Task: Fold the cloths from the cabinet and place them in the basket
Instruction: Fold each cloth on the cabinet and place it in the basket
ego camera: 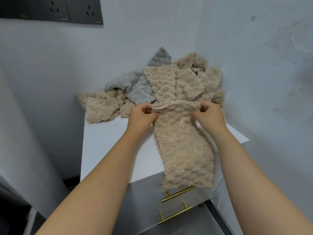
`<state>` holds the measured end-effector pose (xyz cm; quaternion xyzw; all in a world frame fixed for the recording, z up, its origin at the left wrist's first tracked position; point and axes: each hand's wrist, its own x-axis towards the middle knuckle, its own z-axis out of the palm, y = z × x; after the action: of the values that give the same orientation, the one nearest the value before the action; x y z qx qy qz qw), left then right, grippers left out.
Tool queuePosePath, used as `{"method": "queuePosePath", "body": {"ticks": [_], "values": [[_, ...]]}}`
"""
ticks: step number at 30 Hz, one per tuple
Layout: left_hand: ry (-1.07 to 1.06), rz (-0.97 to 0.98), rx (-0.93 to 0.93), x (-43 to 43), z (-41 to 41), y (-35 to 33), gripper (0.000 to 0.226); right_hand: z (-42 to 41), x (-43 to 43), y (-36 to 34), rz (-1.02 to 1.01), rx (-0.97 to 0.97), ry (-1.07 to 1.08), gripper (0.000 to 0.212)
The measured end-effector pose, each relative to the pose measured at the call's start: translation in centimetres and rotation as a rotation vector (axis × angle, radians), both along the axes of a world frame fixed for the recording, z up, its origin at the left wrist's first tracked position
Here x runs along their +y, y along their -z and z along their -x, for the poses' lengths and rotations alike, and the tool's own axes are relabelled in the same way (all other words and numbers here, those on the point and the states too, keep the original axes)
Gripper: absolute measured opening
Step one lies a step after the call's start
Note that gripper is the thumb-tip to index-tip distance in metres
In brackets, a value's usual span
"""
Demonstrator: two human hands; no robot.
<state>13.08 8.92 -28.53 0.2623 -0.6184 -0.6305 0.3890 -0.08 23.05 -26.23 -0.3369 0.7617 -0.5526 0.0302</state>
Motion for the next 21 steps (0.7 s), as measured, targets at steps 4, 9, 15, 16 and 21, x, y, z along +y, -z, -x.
{"method": "queuePosePath", "body": {"ticks": [4, 9, 15, 16, 21], "values": [[0.096, -0.018, -0.004, 0.2, -0.5, 0.2, 0.027, 0.3, 0.1, 0.5, -0.112, 0.122, 0.039, 0.023], [0.154, 0.319, -0.262, 0.8, -0.9, -0.5, 0.017, 0.7, 0.5, 0.8, -0.214, 0.173, 0.044, 0.012], [0.222, 0.417, -0.325, 0.4, -1.3, -0.7, 0.023, 1.4, 1.4, -0.6, -0.375, 0.203, -0.035, 0.02], [0.261, 0.439, -0.372, 0.2, -1.5, -0.6, 0.023, 1.4, 1.7, -0.8, -0.451, 0.217, -0.07, 0.02], [0.328, 0.412, -0.431, 0.3, -2.0, -0.5, 0.038, 1.3, 1.8, -0.8, -0.677, 0.153, -0.122, 0.031]]}}
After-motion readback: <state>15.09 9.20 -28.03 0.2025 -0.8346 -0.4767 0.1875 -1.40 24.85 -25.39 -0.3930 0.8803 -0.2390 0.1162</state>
